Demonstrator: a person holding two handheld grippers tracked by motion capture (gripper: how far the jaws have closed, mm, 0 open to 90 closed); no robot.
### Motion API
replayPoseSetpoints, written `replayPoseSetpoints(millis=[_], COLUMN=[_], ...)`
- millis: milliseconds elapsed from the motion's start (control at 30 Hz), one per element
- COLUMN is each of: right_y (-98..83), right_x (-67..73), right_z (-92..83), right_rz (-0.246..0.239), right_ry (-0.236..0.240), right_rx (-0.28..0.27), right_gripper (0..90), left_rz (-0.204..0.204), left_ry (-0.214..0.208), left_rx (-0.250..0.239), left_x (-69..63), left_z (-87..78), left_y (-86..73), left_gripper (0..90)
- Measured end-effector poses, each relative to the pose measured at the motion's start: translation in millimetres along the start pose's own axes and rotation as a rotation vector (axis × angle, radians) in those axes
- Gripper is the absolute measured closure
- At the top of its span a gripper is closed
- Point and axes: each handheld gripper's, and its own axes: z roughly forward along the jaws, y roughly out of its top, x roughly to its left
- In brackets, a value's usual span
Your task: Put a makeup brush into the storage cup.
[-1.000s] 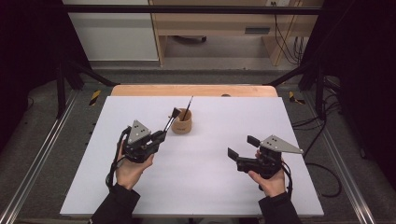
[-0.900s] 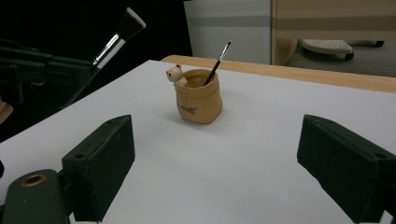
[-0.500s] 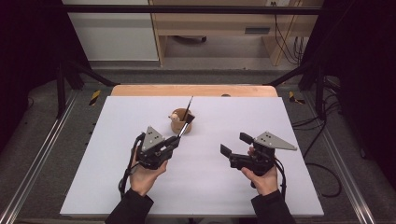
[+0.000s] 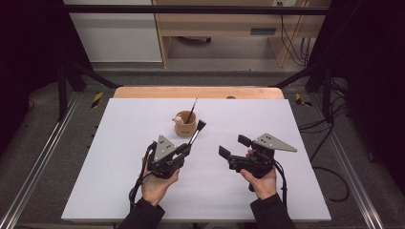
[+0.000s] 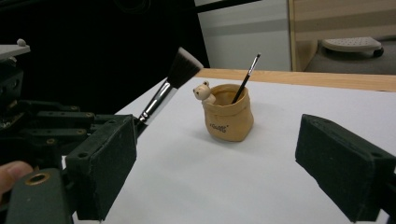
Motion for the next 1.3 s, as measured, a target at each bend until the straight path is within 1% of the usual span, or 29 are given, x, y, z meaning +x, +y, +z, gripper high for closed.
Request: replayPoseSetpoints(millis=[133, 167, 233, 333, 667, 767, 967, 1133, 1300], right_y=[-1.1, -1.4, -2.3, -3.0, -5.5, -6.5, -8.8, -9.9, -10.8], right_x=[3.6, 4.2, 5.5, 6.5, 9.4, 10.1, 10.8, 11.5, 11.3], right_z=[6.5, 7.5, 10.3, 13.0, 20.7, 23.1, 27.7, 30.7, 33.0], right_rz=[0.011, 0.017, 0.033, 0.045, 0.097, 0.110, 0.140, 0.165, 0.180], right_ry=[0.013, 0.015, 0.021, 0.025, 0.040, 0.046, 0.048, 0.061, 0.066], right_rx=[0.004, 0.006, 0.008, 0.009, 0.005, 0.008, 0.018, 0.020, 0.023], right_gripper=[13.1, 13.1, 13.3, 13.5, 14.7, 15.3, 17.5, 19.3, 21.3], left_rz=[-0.013, -0.008, -0.013, -0.005, -0.035, -0.037, -0.031, -0.027, -0.023], left_ry=[-0.008, -0.005, -0.006, 0.004, -0.009, -0.011, -0.015, -0.021, -0.025], left_rx=[-0.006, -0.005, -0.008, -0.013, -0.026, -0.027, -0.029, -0.039, -0.049], left_x=[-4.3, -5.1, -7.2, -10.3, -14.8, -16.0, -21.2, -26.2, -30.3], left_z=[3.9, 4.6, 5.7, 6.7, 11.9, 12.5, 14.2, 14.4, 13.3], left_y=[-4.2, -4.9, -5.8, -6.7, -11.1, -11.0, -11.0, -9.9, -8.4], left_gripper=[79.3, 79.3, 79.3, 79.3, 79.3, 79.3, 79.3, 79.3, 79.3])
